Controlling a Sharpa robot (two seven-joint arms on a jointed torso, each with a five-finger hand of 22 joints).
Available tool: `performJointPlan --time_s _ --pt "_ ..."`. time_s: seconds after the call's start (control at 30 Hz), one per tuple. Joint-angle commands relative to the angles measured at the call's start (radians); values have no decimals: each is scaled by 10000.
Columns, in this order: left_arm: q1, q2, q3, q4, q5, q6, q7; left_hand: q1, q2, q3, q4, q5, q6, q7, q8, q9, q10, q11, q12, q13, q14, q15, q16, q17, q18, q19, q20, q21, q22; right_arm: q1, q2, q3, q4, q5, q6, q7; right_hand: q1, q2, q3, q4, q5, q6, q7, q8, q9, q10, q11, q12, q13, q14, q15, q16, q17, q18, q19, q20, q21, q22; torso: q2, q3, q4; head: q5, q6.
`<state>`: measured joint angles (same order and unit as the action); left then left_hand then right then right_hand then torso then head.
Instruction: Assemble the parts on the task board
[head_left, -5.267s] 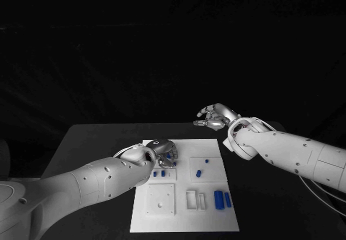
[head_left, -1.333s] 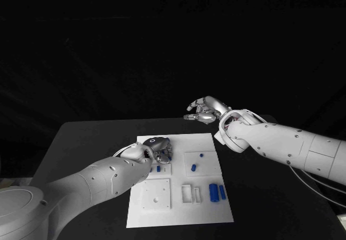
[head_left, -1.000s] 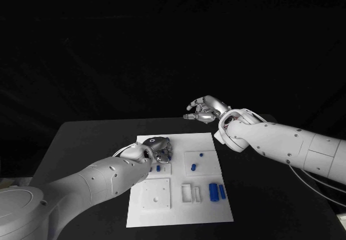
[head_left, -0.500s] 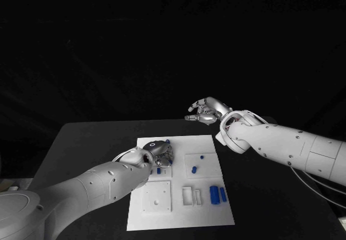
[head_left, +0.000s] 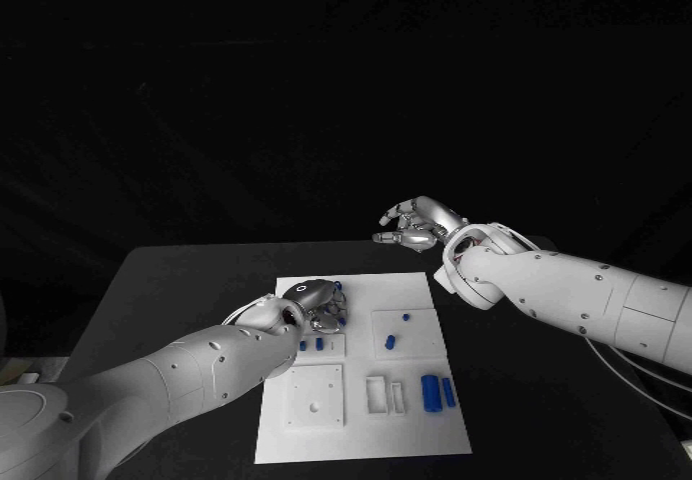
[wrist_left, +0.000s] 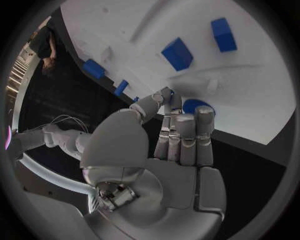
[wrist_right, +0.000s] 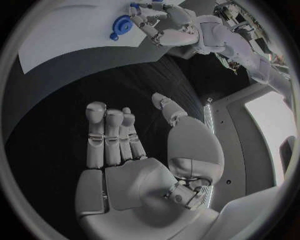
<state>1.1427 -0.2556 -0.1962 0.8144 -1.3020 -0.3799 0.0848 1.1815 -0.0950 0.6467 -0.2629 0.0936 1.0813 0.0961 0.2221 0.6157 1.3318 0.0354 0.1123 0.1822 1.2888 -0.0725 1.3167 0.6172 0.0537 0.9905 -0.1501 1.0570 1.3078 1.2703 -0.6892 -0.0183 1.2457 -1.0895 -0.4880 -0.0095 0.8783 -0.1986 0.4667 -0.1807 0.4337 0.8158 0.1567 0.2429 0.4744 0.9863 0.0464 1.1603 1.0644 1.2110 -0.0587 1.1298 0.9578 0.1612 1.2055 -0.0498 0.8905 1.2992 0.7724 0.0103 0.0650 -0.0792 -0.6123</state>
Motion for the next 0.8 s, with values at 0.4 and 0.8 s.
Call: performJointPlan --time_s 0.4,0.8 --pt "256 -539 528 919 593 -24 -17 -31 76 41 -42 59 88 -10 44 -2 87 -16 6 -8 4 -68 36 -22 842 79 -169 42 118 0 -23 4 -61 -102 152 31 17 78 8 17 -38 9 53 38 -16 -60 19 65 -21 62 -35 -26 -6 1006 2 -77 -40 13 -13 1 21 106 91" --pt "347 -1563 585 1749 880 365 -250 -37 80 46 -44 71 95 -12 49 -5 101 -19 5 -7 7 -72 36 -27 840 88 -176 46 117 -3 -70 4 -117 -98 196 36 16 82 7 17 -39 9 53 38 -17 -62 19 67 -25 62 -35 -26 -7 1006 3 -77 -42 16 -68 -33 98 141 81"
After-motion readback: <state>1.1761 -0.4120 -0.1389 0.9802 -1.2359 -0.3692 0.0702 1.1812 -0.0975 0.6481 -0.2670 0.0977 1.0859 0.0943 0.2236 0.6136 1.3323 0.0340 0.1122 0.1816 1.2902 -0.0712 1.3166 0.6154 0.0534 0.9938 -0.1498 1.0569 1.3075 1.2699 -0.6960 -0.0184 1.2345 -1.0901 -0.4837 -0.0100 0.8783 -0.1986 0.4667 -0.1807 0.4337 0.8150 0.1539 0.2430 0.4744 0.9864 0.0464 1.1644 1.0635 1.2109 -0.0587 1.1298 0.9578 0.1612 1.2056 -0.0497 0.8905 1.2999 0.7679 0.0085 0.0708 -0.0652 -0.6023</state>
